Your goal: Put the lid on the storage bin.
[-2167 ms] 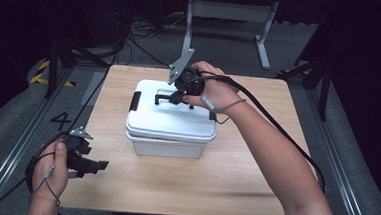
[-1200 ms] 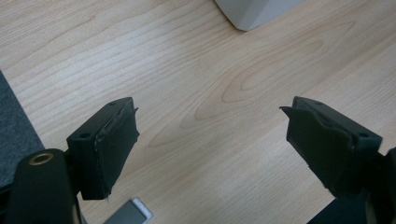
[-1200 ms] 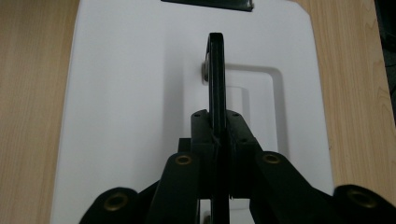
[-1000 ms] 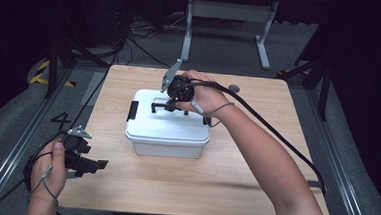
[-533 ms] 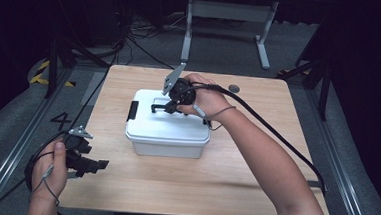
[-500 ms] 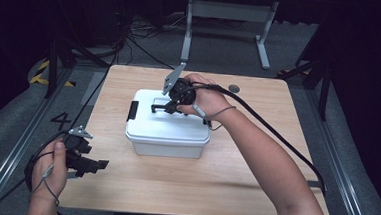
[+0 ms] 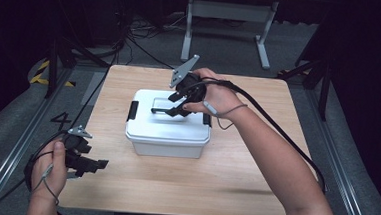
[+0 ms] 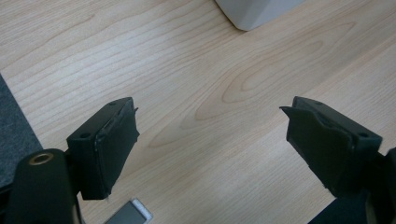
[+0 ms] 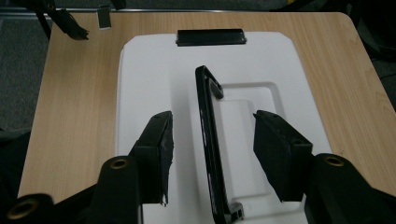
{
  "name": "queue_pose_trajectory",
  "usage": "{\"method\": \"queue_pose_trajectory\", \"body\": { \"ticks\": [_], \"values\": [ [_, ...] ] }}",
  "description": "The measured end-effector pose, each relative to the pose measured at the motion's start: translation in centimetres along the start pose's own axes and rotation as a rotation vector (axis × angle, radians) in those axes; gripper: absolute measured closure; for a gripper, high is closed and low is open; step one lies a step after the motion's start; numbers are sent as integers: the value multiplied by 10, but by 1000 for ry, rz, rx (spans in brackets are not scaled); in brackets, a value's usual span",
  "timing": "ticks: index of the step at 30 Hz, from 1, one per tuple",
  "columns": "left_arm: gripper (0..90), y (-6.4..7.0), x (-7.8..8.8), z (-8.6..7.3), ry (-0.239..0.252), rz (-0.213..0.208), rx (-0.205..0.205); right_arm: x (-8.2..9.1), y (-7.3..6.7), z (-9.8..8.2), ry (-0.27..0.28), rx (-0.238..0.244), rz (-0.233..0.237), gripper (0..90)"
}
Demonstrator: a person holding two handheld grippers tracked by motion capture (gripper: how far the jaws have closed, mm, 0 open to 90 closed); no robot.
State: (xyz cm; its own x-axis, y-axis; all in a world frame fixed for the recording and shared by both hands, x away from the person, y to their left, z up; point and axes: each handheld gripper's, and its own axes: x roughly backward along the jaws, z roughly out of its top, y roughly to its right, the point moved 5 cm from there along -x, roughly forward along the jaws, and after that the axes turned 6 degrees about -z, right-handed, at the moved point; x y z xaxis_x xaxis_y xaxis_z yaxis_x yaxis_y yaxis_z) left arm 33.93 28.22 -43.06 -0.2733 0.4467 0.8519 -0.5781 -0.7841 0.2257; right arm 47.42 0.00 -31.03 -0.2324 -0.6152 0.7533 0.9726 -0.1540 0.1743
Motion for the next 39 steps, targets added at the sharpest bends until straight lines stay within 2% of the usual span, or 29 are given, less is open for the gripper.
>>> {"method": "queue_pose_trajectory", "body": {
  "ticks": [2,5,10,13,16,19,21,23,28,30,35,38,39],
  "values": [
    [168,0,0,0,-3,-2,1,2,1,-2,1,-6,-1,488],
    [168,-1,-1,-1,-6,-1,7,13,8,-14,-21,-38,-37,487],
    [168,0,-3,-1,-11,-2,6,33,16,-32,-8,-77,-83,482],
    [168,0,-3,-1,-11,2,9,44,17,-43,6,-98,-90,463],
    [168,1,-4,-1,-13,-3,7,54,20,-57,7,-101,-124,454],
    [168,1,-4,0,-12,-1,10,67,21,-69,20,-125,-145,449],
    [168,1,-4,2,-11,-5,1,75,21,-77,24,-134,-161,444],
    [167,0,-4,3,-8,-4,3,77,21,-80,23,-139,-165,441],
    [168,-3,-6,7,-6,-9,10,94,18,-100,30,-171,-182,413],
    [168,-3,-7,11,-7,-20,-10,99,17,-108,29,-183,-191,406],
    [167,0,-6,14,-3,-41,-29,112,16,-125,34,-204,-223,398],
    [167,-1,-5,14,0,-32,-19,116,15,-131,36,-215,-230,398],
    [167,-3,-6,14,1,-22,-16,120,15,-138,40,-228,-236,397]
  ]
}}
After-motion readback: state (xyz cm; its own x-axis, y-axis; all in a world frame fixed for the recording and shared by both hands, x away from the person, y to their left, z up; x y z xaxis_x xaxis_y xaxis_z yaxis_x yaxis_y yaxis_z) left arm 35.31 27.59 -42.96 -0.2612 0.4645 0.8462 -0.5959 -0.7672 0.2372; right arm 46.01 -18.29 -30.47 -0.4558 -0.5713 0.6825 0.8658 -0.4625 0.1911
